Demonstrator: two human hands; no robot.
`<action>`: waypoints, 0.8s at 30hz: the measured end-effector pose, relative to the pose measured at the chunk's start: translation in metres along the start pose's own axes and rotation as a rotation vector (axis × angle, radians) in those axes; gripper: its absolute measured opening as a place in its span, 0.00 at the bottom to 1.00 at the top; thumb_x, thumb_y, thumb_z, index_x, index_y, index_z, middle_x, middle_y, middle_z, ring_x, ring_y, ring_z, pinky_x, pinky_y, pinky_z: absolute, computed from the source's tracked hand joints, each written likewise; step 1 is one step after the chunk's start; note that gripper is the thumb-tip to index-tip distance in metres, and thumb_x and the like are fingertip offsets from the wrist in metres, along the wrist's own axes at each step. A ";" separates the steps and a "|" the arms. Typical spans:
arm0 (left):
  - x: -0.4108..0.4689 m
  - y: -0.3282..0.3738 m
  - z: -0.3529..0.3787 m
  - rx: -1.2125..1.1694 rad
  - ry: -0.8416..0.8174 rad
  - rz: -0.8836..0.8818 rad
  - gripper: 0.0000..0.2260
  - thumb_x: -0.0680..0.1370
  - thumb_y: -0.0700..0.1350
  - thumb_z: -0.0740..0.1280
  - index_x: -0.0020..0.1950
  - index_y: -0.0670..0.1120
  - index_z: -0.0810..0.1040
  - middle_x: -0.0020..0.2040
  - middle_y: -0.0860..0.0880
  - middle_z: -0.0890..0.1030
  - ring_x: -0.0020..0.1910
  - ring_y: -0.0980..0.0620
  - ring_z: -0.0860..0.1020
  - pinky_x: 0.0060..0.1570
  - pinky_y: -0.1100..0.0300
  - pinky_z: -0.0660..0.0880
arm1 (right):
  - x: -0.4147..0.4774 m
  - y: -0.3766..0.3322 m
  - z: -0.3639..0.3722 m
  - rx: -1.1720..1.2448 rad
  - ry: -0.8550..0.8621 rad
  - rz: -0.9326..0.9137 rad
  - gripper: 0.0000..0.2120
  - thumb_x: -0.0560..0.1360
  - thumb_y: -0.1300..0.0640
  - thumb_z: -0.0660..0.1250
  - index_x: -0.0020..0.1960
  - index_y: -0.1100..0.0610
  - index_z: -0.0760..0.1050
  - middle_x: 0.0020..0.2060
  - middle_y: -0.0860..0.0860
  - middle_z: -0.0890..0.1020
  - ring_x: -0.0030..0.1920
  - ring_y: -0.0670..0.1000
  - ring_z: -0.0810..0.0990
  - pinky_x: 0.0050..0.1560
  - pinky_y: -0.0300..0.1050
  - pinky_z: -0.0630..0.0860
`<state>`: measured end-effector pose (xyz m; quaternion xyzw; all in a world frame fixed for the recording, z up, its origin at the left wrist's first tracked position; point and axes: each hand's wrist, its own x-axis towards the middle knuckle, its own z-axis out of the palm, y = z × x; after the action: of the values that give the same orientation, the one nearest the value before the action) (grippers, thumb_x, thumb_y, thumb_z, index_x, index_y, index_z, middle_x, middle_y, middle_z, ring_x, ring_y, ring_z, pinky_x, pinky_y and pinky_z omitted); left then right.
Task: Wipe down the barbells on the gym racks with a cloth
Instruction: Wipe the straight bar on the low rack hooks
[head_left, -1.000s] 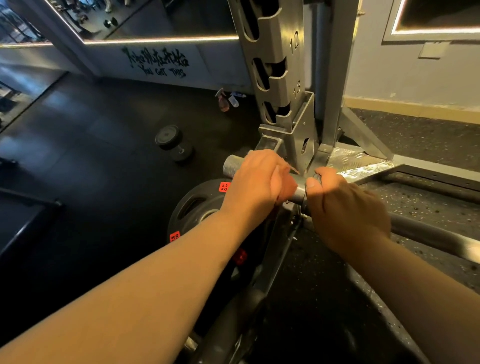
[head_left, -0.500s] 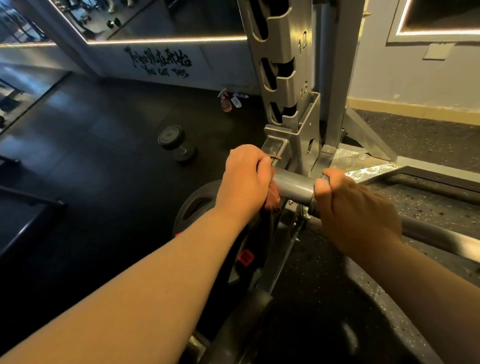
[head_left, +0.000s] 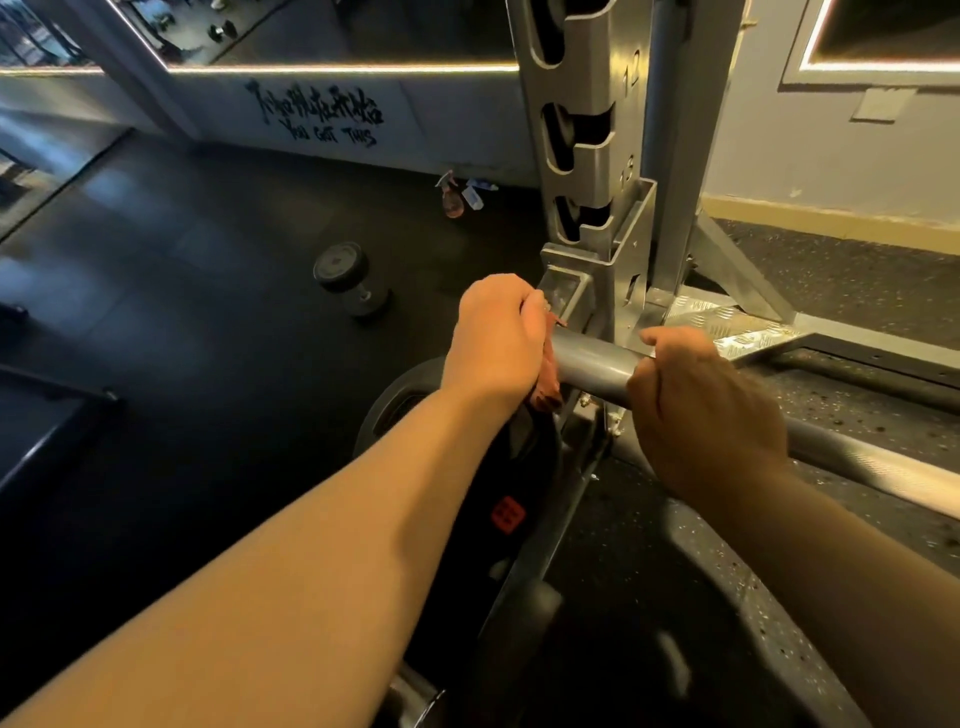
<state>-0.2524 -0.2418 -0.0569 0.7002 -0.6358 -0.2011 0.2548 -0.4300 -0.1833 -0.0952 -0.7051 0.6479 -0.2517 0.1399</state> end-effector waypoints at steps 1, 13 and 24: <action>0.000 0.001 0.006 -0.002 0.080 -0.019 0.11 0.84 0.46 0.61 0.44 0.46 0.78 0.43 0.50 0.79 0.43 0.53 0.79 0.46 0.56 0.76 | 0.000 -0.001 0.001 0.003 0.007 0.003 0.13 0.84 0.50 0.54 0.55 0.56 0.73 0.40 0.51 0.72 0.33 0.46 0.69 0.34 0.44 0.62; -0.005 -0.018 -0.005 -0.016 -0.056 0.235 0.08 0.82 0.44 0.62 0.45 0.45 0.77 0.46 0.49 0.76 0.46 0.51 0.75 0.51 0.48 0.75 | -0.002 -0.005 -0.002 -0.022 0.051 -0.015 0.24 0.83 0.41 0.45 0.54 0.54 0.74 0.38 0.48 0.72 0.30 0.43 0.69 0.28 0.39 0.62; -0.040 0.009 0.033 -0.079 0.295 -0.203 0.25 0.83 0.46 0.62 0.77 0.37 0.63 0.78 0.40 0.62 0.79 0.42 0.58 0.77 0.51 0.60 | -0.002 0.006 0.008 -0.077 0.078 -0.050 0.15 0.84 0.48 0.53 0.59 0.56 0.72 0.45 0.53 0.73 0.34 0.49 0.68 0.35 0.43 0.60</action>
<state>-0.2840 -0.2055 -0.0791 0.7722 -0.5092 -0.1456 0.3511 -0.4305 -0.1827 -0.1056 -0.7157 0.6443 -0.2572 0.0809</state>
